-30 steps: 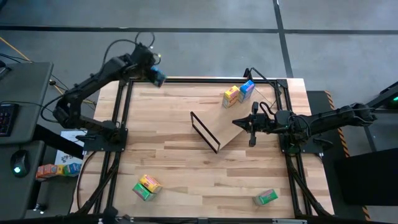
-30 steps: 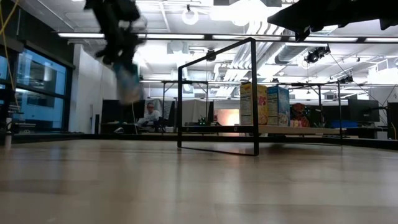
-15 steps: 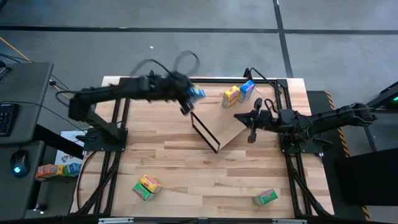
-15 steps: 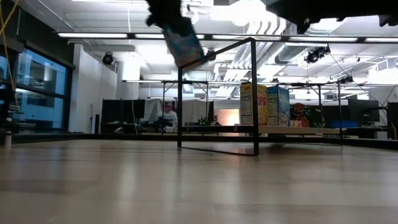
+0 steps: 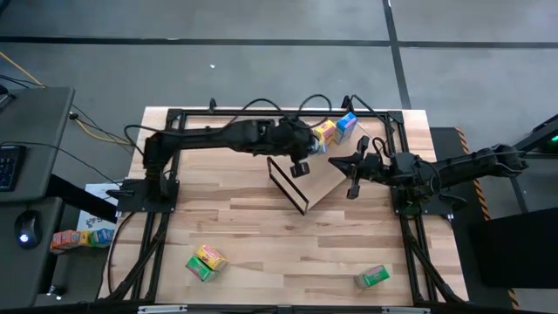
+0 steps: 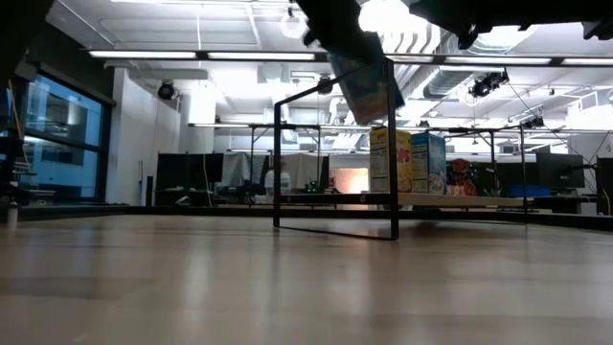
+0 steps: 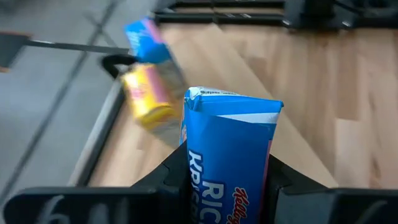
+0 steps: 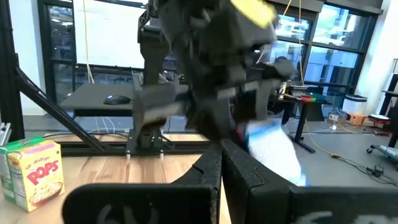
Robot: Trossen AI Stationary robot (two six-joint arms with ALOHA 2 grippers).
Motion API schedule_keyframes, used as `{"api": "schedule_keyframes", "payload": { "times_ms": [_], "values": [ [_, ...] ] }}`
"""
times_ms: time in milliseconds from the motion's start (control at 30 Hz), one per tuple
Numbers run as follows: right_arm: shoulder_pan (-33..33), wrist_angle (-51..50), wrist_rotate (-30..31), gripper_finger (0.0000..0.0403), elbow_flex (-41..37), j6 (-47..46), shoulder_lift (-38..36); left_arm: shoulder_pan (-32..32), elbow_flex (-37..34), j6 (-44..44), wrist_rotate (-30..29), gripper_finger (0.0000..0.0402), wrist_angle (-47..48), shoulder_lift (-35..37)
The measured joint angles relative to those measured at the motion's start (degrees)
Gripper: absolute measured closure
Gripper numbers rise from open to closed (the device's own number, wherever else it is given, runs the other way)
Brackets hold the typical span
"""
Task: Stack cereal on shelf
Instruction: Put the blue cereal box on the shelf aligned with the blue cereal box
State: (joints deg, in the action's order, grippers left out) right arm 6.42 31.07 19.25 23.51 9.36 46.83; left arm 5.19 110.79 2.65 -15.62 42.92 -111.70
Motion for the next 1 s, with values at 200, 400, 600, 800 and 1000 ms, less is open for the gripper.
{"api": "schedule_keyframes", "payload": {
  "times_ms": [200, 400, 600, 800, 1000],
  "values": [
    [0.0, 0.6, 1.9, 0.0403, 0.0, 2.7, -0.9, 0.0, 0.1, 0.2, 3.5, 0.0314, -1.8, -4.4],
    [0.0, 0.4, 6.3, 0.0403, 0.0, 3.2, -3.8, 0.5, 0.2, 0.1, 4.7, 0.0314, -4.6, -7.8],
    [0.0, -0.2, 6.3, 0.0403, 0.0, 3.2, -5.3, 0.6, 0.1, 0.1, 7.4, 0.0314, -7.0, -10.6],
    [0.0, -0.7, 6.3, 0.0403, 0.0, 3.2, -5.3, 0.7, 0.1, 0.6, 9.4, 0.0314, -9.9, -11.9],
    [0.0, -0.8, 6.3, 0.0403, 0.0, 3.2, -5.8, 0.8, 0.1, 0.7, 9.4, 0.0314, -10.3, -12.2]
  ]
}}
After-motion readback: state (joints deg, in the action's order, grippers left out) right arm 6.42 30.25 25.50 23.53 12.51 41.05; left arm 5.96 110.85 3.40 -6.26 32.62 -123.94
